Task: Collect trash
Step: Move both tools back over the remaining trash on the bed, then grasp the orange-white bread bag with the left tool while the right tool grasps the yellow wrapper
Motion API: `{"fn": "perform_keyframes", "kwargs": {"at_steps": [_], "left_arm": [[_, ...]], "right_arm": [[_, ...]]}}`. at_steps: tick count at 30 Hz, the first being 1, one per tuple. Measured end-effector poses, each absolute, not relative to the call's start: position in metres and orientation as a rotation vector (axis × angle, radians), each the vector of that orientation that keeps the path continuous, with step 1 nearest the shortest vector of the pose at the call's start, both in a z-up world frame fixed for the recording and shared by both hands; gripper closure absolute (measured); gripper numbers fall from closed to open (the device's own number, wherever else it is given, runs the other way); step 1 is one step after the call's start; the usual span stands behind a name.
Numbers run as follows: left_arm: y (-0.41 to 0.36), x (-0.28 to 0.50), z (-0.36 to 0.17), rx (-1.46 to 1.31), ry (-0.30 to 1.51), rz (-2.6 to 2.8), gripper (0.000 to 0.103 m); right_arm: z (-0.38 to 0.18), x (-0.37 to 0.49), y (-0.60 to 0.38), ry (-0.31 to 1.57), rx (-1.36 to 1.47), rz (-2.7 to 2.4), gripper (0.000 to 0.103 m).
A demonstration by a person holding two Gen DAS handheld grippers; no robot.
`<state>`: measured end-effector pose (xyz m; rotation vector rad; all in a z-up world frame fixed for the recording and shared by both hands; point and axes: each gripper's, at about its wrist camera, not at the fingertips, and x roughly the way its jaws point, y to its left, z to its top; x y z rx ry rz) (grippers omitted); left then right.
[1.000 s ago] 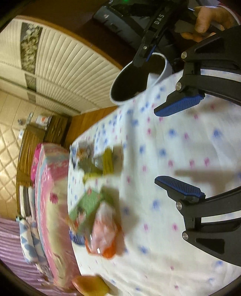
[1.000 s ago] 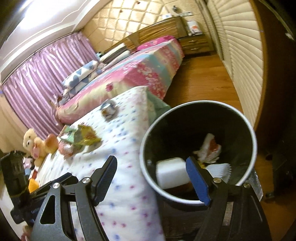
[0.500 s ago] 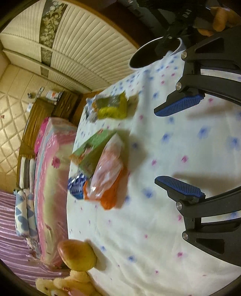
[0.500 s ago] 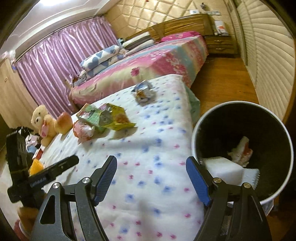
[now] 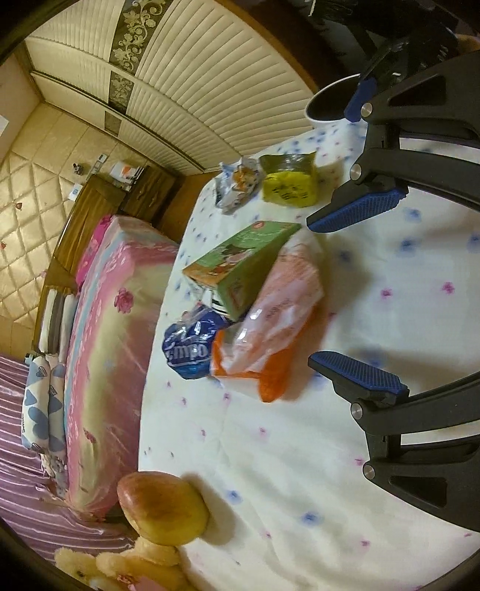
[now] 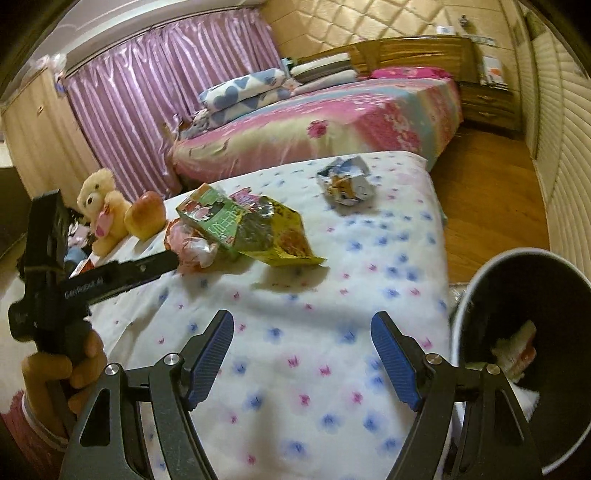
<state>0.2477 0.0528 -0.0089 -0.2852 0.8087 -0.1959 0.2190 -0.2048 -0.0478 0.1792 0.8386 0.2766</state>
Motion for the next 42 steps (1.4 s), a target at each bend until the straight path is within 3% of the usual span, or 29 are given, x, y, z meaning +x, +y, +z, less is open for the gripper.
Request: {"fn": "perform_keyframes", "kwargs": {"at_steps": [5, 7, 8, 10, 12, 15, 19, 21, 23, 25, 27, 30, 37, 42], "left_arm": [[0.050, 0.259, -0.014, -0.261, 0.812, -0.182, 0.039], [0.049, 0.261, -0.015, -0.249, 0.808, -0.189, 0.052], [0.048, 0.262, -0.017, -0.244, 0.814, -0.200, 0.065], [0.046, 0.264, -0.020, -0.239, 0.828, -0.222, 0.072], [0.044, 0.265, -0.023, -0.227, 0.833, -0.229, 0.094], [0.047, 0.265, -0.025, -0.237, 0.833, -0.243, 0.103], [0.050, 0.259, -0.023, -0.230, 0.817, -0.246, 0.103], [0.051, 0.255, -0.023, -0.226, 0.814, -0.243, 0.103], [0.055, 0.253, -0.023, -0.247, 0.823, -0.249, 0.103], [0.060, 0.252, -0.024, -0.298, 0.846, -0.258, 0.094], [0.061, 0.254, -0.023, -0.320, 0.846, -0.250, 0.062], [0.056, 0.257, -0.019, -0.319, 0.823, -0.212, 0.037], [0.044, 0.285, -0.032, -0.394, 0.885, -0.145, 0.037], [0.044, 0.287, -0.036, -0.436, 0.860, -0.130, 0.058]], "right_arm": [[-0.052, 0.236, -0.195, 0.857, 0.148, 0.308, 0.025], [-0.053, 0.242, -0.191, 0.860, 0.136, 0.316, 0.025], [-0.053, 0.246, -0.189, 0.860, 0.128, 0.321, 0.025], [-0.054, 0.252, -0.185, 0.860, 0.117, 0.326, 0.025], [-0.054, 0.259, -0.182, 0.860, 0.108, 0.329, 0.025], [-0.055, 0.267, -0.178, 0.852, 0.093, 0.325, 0.030], [-0.056, 0.272, -0.176, 0.855, 0.074, 0.309, 0.059], [-0.058, 0.275, -0.176, 0.866, 0.077, 0.301, 0.080], [-0.059, 0.273, -0.178, 0.861, 0.086, 0.299, 0.088], [-0.057, 0.270, -0.179, 0.852, 0.092, 0.299, 0.094], [-0.055, 0.268, -0.180, 0.847, 0.100, 0.293, 0.098], [-0.055, 0.263, -0.183, 0.847, 0.114, 0.284, 0.102], [-0.056, 0.250, -0.192, 0.849, 0.153, 0.276, 0.102], [-0.056, 0.245, -0.196, 0.849, 0.183, 0.280, 0.102]]}}
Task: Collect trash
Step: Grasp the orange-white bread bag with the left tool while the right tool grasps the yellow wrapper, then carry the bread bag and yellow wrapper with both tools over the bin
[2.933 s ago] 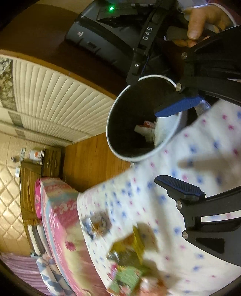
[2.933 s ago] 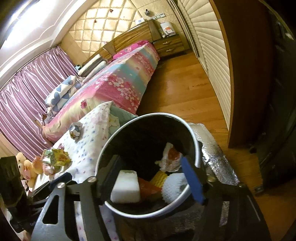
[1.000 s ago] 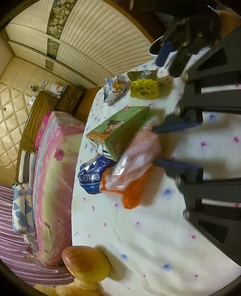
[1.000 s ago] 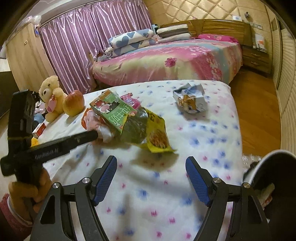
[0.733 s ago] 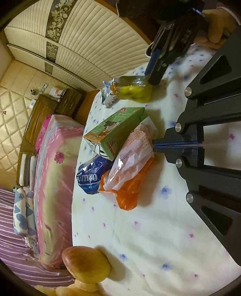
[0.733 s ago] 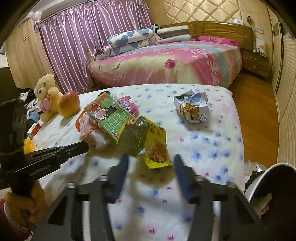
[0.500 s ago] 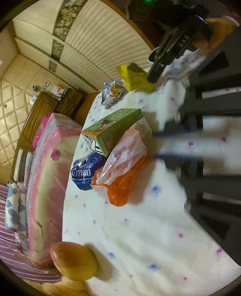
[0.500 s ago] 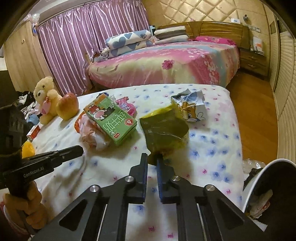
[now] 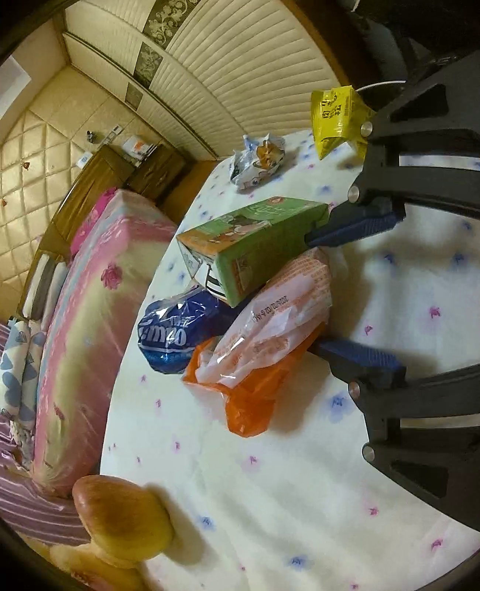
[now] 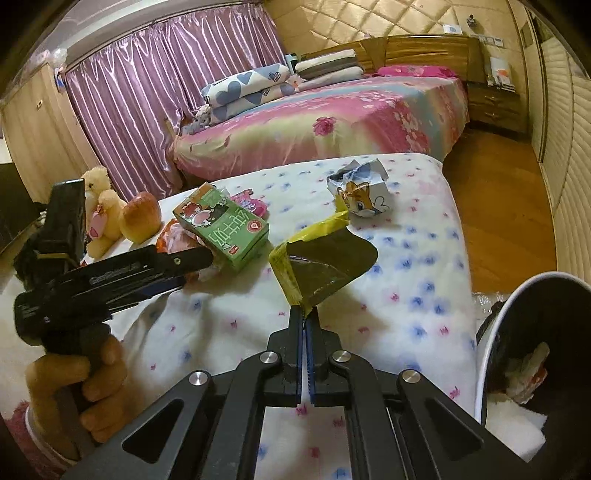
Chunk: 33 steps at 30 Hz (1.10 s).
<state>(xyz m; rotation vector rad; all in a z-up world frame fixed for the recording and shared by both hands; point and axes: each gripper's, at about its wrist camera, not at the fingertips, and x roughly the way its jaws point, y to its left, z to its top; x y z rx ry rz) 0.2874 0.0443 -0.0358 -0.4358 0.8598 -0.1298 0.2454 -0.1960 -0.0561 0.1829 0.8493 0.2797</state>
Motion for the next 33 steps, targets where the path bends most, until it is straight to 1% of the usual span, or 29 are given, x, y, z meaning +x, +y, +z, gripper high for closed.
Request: {"fn": "perform_keyframes", "kwargs": {"at_steps": [1, 3, 6, 16, 24, 33], "left_arm": [[0.045, 0.286, -0.036, -0.436, 0.854, -0.131, 0.060], [0.048, 0.282, -0.038, -0.432, 0.852, -0.133, 0.067], [0.055, 0.271, -0.038, -0.432, 0.848, -0.142, 0.069], [0.044, 0.219, -0.028, -0.370, 0.860, -0.264, 0.070], [0.006, 0.196, -0.014, -0.276, 0.863, -0.408, 0.070], [-0.043, 0.188, -0.012, -0.167, 0.881, -0.517, 0.070]], "right_arm": [[-0.056, 0.245, -0.196, 0.849, 0.188, 0.280, 0.102], [-0.055, 0.243, -0.198, 0.847, 0.195, 0.281, 0.102], [-0.054, 0.239, -0.200, 0.843, 0.203, 0.282, 0.102], [-0.042, 0.212, -0.202, 0.818, 0.211, 0.287, 0.102], [-0.030, 0.185, -0.224, 0.789, 0.225, 0.236, 0.102], [-0.029, 0.154, -0.266, 0.777, 0.276, 0.145, 0.102]]}}
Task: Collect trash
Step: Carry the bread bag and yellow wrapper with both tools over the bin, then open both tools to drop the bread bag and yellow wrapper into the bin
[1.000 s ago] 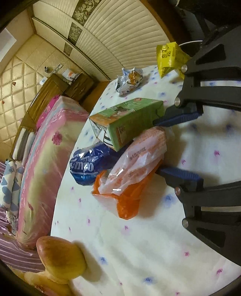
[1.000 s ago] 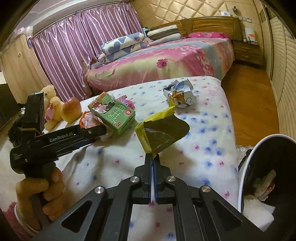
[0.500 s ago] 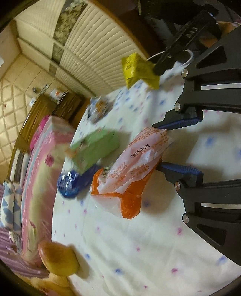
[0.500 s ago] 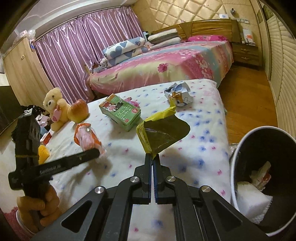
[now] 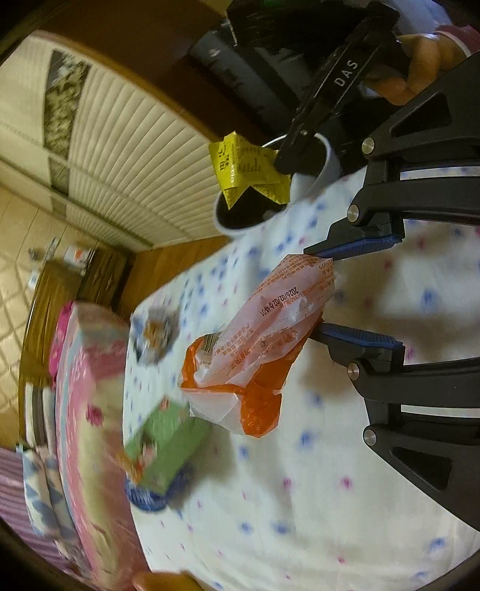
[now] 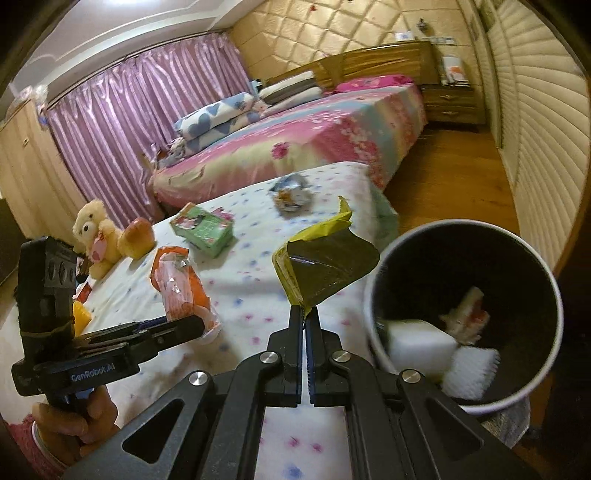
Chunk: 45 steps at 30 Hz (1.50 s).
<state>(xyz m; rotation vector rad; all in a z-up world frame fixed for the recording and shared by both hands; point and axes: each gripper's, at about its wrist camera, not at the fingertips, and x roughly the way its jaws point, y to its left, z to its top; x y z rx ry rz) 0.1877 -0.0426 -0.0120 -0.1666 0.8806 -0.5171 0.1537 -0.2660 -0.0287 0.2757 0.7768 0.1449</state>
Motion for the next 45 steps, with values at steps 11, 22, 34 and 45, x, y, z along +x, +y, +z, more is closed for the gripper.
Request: {"fn": "perform_keyframes", "kwargs": {"at_steps": [11, 22, 34, 45], "left_arm": [[-0.099, 0.202, -0.013, -0.052, 0.915, -0.635, 0.070], [-0.157, 0.227, -0.023, 0.017, 0.938, -0.690, 0.070], [-0.193, 0.248, -0.035, 0.045, 0.970, -0.741, 0.069], [-0.212, 0.260, -0.040, 0.062, 0.977, -0.745, 0.051]], "right_arm": [[-0.036, 0.127, -0.324, 0.773, 0.341, 0.018, 0.102], [-0.042, 0.118, -0.357, 0.780, 0.384, -0.042, 0.102], [-0.048, 0.121, -0.382, 0.783, 0.425, -0.076, 0.102], [-0.054, 0.131, -0.394, 0.806, 0.453, -0.085, 0.096]]}}
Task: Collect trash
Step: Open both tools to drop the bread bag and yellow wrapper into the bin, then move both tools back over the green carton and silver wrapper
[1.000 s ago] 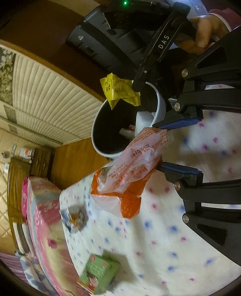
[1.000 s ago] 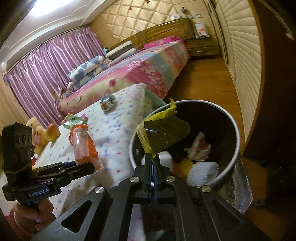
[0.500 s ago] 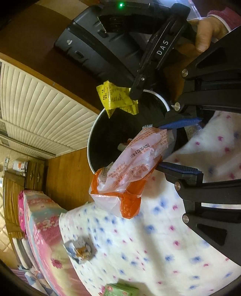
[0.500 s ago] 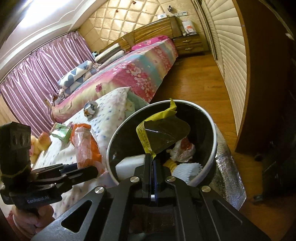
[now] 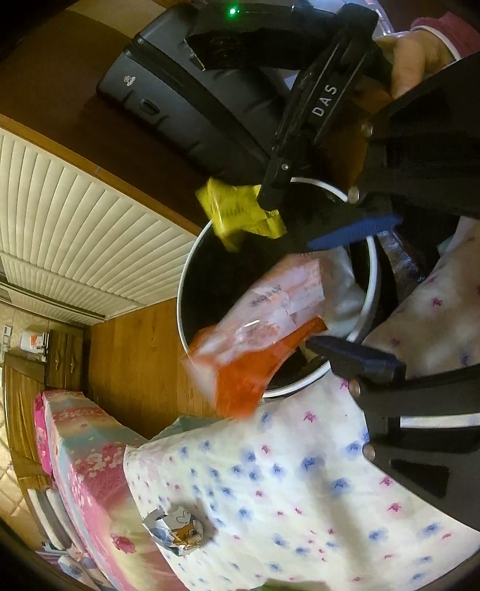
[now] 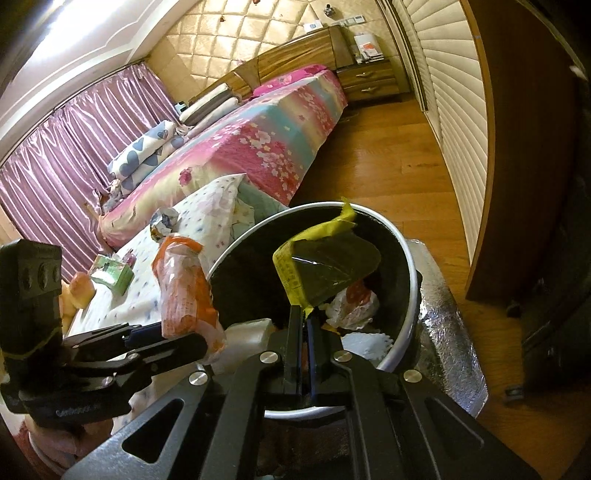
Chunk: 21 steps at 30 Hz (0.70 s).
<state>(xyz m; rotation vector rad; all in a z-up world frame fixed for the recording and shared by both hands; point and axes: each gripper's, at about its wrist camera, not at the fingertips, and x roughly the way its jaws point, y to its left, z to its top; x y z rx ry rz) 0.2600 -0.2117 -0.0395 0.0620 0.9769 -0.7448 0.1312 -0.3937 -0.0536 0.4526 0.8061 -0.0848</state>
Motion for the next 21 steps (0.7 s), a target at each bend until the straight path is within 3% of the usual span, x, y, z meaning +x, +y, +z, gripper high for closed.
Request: {"fn": "perform_keyframes", "kwargs": {"at_steps": [5, 7, 11, 13, 21], "left_arm": [[-0.201, 0.254, -0.039, 0.051, 0.967, -0.733, 0.049], [-0.192, 0.250, -0.039, 0.043, 0.960, -0.721, 0.048], [-0.172, 0.241, -0.039, 0.002, 0.959, -0.686, 0.047], [-0.160, 0.235, -0.039, -0.024, 0.959, -0.664, 0.047], [-0.099, 0.216, -0.039, -0.114, 0.946, -0.552, 0.046]], "right_arm": [[-0.055, 0.132, -0.400, 0.806, 0.485, -0.095, 0.092], [-0.054, 0.131, -0.399, 0.803, 0.485, -0.097, 0.080], [-0.050, 0.129, -0.394, 0.788, 0.485, -0.094, 0.076], [-0.049, 0.129, -0.391, 0.785, 0.484, -0.091, 0.065], [-0.041, 0.138, -0.358, 0.769, 0.455, -0.022, 0.044]]}}
